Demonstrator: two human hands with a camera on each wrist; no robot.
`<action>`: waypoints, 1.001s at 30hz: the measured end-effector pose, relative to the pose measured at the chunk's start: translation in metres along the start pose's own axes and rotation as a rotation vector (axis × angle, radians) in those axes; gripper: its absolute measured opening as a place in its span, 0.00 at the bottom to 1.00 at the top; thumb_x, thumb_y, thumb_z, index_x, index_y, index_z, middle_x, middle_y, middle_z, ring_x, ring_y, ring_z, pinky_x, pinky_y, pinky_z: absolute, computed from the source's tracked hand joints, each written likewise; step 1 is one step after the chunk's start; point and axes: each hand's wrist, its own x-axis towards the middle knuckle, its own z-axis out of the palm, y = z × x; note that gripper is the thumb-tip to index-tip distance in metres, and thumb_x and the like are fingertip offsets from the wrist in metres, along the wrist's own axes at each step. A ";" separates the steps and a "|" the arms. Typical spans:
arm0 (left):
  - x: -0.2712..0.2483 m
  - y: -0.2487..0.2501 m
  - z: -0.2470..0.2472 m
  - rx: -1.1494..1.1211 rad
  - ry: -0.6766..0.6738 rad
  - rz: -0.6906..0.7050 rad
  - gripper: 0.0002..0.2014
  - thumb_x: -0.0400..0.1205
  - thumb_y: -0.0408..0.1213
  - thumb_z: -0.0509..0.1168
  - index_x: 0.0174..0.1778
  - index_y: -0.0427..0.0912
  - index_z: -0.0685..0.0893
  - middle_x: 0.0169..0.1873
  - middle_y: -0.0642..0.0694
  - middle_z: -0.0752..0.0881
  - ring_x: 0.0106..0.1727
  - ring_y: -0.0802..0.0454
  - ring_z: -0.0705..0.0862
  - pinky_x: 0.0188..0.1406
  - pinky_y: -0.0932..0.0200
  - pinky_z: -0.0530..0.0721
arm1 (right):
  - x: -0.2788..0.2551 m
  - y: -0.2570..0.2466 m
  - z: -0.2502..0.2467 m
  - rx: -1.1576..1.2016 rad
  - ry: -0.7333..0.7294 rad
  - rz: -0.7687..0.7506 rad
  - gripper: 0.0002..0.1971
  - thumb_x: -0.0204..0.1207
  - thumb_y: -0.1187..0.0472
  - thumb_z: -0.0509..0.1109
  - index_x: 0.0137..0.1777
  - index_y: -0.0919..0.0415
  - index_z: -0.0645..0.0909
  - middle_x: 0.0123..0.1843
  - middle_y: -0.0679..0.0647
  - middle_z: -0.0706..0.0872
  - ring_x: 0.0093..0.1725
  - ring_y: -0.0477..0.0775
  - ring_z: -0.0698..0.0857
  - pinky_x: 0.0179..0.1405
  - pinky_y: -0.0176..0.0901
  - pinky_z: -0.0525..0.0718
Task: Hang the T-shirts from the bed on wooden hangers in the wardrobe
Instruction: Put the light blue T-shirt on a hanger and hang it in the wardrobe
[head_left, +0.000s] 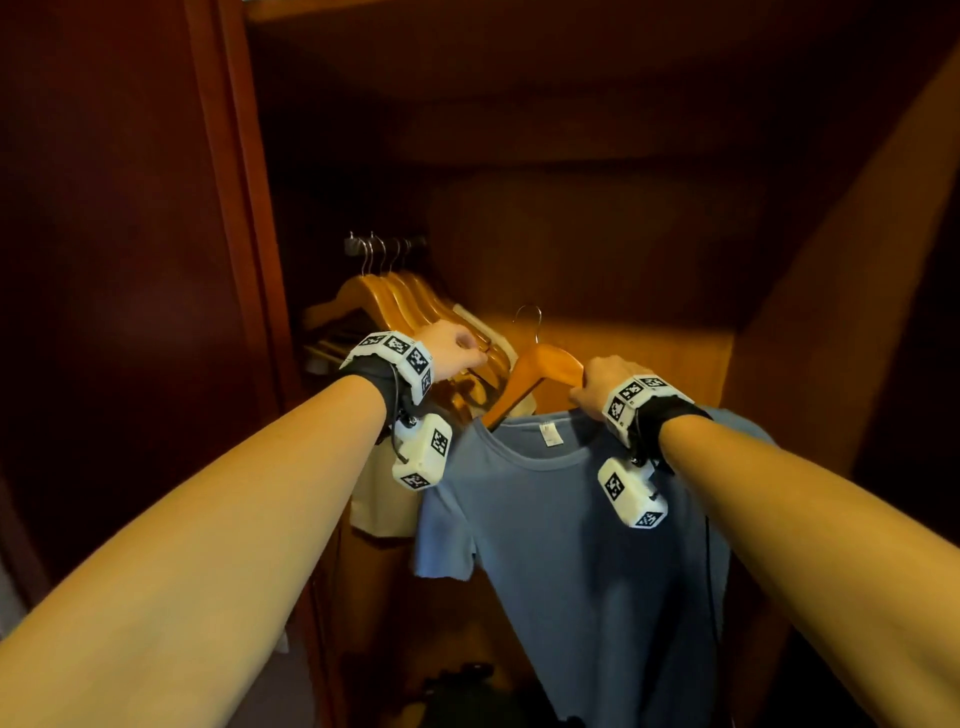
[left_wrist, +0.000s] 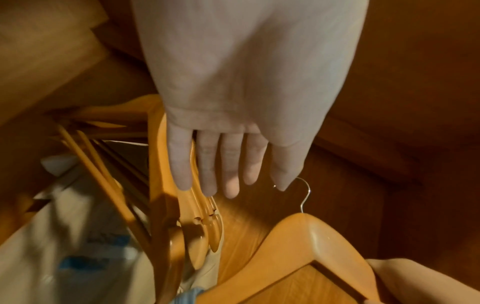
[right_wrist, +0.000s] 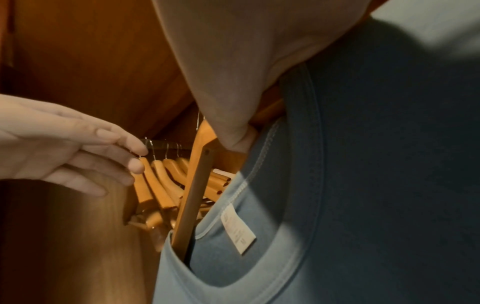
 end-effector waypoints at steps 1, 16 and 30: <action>0.009 -0.003 0.001 -0.006 -0.012 0.008 0.17 0.82 0.49 0.69 0.64 0.45 0.83 0.52 0.44 0.87 0.58 0.44 0.85 0.51 0.53 0.82 | 0.005 -0.001 0.002 -0.004 -0.003 0.012 0.12 0.83 0.50 0.66 0.45 0.58 0.81 0.35 0.52 0.80 0.31 0.52 0.80 0.30 0.40 0.77; 0.128 -0.025 0.016 0.101 -0.099 0.057 0.14 0.75 0.61 0.68 0.48 0.57 0.83 0.56 0.45 0.85 0.62 0.41 0.80 0.68 0.39 0.78 | 0.067 0.004 0.016 -0.072 -0.065 0.203 0.11 0.81 0.51 0.71 0.54 0.58 0.82 0.40 0.53 0.83 0.38 0.54 0.84 0.38 0.44 0.82; 0.186 0.001 0.037 0.101 -0.242 -0.117 0.29 0.90 0.54 0.52 0.80 0.36 0.70 0.76 0.36 0.75 0.75 0.37 0.74 0.70 0.46 0.71 | 0.130 0.030 0.026 -0.024 -0.081 0.169 0.12 0.80 0.50 0.72 0.55 0.57 0.82 0.45 0.54 0.86 0.42 0.54 0.86 0.39 0.44 0.84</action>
